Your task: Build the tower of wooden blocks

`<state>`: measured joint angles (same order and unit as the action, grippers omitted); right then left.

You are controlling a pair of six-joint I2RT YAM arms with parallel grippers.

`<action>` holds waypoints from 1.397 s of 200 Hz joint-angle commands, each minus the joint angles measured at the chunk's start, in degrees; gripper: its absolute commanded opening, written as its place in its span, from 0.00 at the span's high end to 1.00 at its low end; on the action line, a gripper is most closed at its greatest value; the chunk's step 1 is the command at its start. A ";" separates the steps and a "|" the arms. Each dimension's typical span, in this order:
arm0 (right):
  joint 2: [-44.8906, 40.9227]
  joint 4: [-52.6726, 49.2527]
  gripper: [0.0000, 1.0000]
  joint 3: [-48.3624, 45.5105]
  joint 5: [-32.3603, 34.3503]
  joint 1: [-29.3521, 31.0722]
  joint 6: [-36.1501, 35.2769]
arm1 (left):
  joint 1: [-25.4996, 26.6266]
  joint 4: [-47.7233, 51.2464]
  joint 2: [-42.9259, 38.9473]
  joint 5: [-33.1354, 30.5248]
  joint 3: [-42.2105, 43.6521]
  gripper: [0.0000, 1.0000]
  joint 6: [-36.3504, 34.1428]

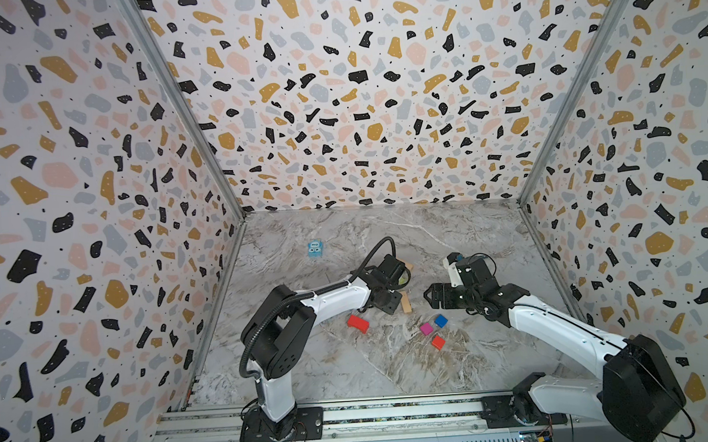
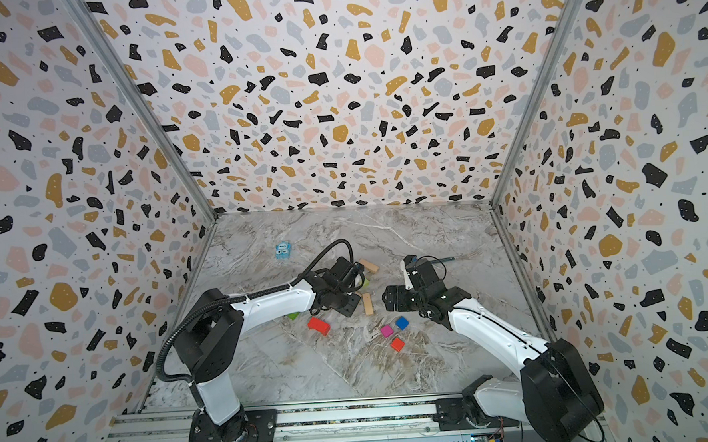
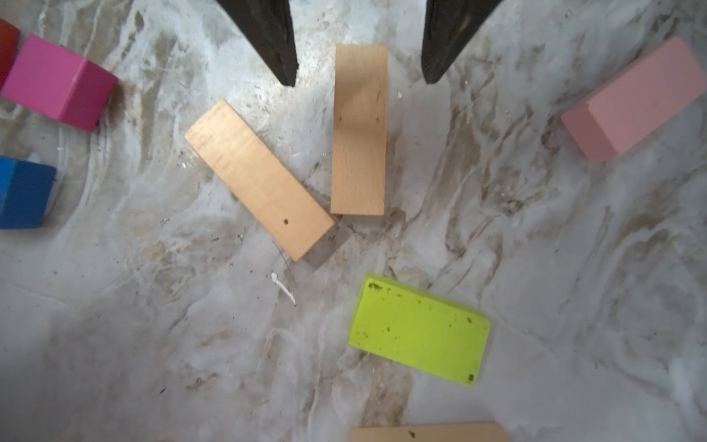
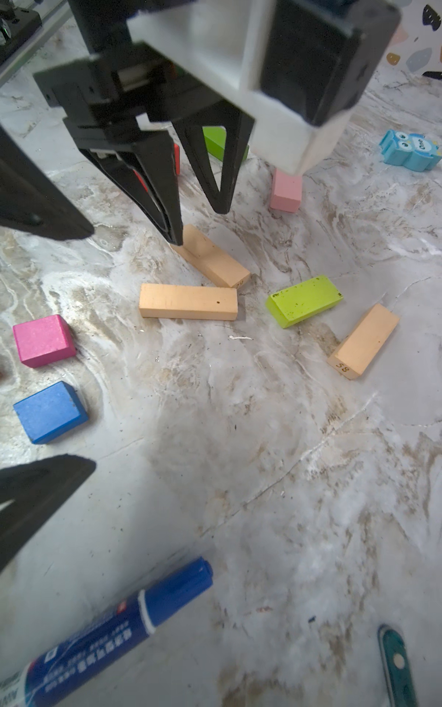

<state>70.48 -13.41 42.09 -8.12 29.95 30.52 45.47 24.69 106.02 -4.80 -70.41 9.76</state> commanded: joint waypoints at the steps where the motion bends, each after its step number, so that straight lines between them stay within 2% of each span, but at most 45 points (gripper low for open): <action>1: -1.40 -1.09 0.11 -0.42 0.07 -0.17 -0.64 | 0.14 2.07 0.83 -0.08 -1.75 0.47 -1.05; 78: -2.10 -1.88 0.12 -0.07 0.24 -0.20 -1.17 | 0.09 2.25 4.52 1.89 -4.36 0.57 -0.72; 116: -2.40 -2.05 0.12 -0.51 0.25 -0.16 -1.15 | 0.10 2.75 5.51 2.07 -5.07 0.70 -0.71; 152: -2.56 -2.17 0.12 -0.75 0.33 -0.16 -1.26 | 0.14 2.69 5.95 2.12 -5.00 0.71 -0.62; 169: -2.58 -2.25 0.12 -0.74 0.24 -0.17 -1.20 | 0.09 2.73 6.04 1.40 -4.95 0.65 -0.36; 217: -2.93 -2.36 0.12 -0.95 0.31 -0.17 -1.30 | 0.14 2.65 6.46 1.29 -5.35 0.63 0.35; 262: -2.98 -2.70 0.12 -1.08 0.79 -0.12 -1.38 | 0.14 2.63 7.36 1.15 -5.55 0.68 0.83; 279: -2.82 -2.52 0.12 -1.21 0.82 -0.16 -1.32 | 0.14 2.62 7.27 1.07 -5.44 0.75 1.18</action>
<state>69.38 -14.96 41.39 -7.97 29.95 29.67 45.47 26.87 113.03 -3.51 -75.00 10.22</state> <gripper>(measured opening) 0.879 0.292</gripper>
